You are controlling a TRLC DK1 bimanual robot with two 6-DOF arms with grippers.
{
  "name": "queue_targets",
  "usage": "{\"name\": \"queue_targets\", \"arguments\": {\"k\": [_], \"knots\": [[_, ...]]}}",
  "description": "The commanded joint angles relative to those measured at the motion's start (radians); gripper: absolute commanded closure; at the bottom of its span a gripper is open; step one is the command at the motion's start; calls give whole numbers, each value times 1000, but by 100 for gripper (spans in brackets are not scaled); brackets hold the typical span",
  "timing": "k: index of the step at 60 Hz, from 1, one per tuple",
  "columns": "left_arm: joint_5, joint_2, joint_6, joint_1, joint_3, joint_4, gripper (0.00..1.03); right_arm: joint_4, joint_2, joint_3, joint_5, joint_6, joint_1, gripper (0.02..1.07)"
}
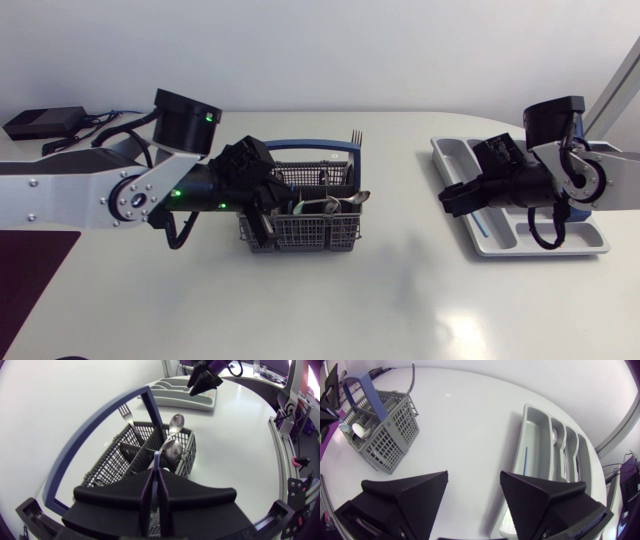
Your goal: Unload the cutlery basket into the drawer organizer.
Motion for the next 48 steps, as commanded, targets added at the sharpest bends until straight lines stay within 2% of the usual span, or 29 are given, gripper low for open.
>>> {"name": "queue_targets", "arguments": {"k": [1, 26, 37, 48], "knots": [[17, -56, -32, 19, 44, -6, 100, -21, -45, -31, 4, 14, 25, 31], [127, -248, -184, 65, 183, -178, 100, -116, -293, -70, -19, 14, 189, 31], [201, -280, -280, 57, 231, -238, 100, -180, -424, -65, -87, 18, 278, 31], [268, -246, -352, 31, 242, -245, 100, -209, -480, -61, -108, 40, 382, 31]]}}
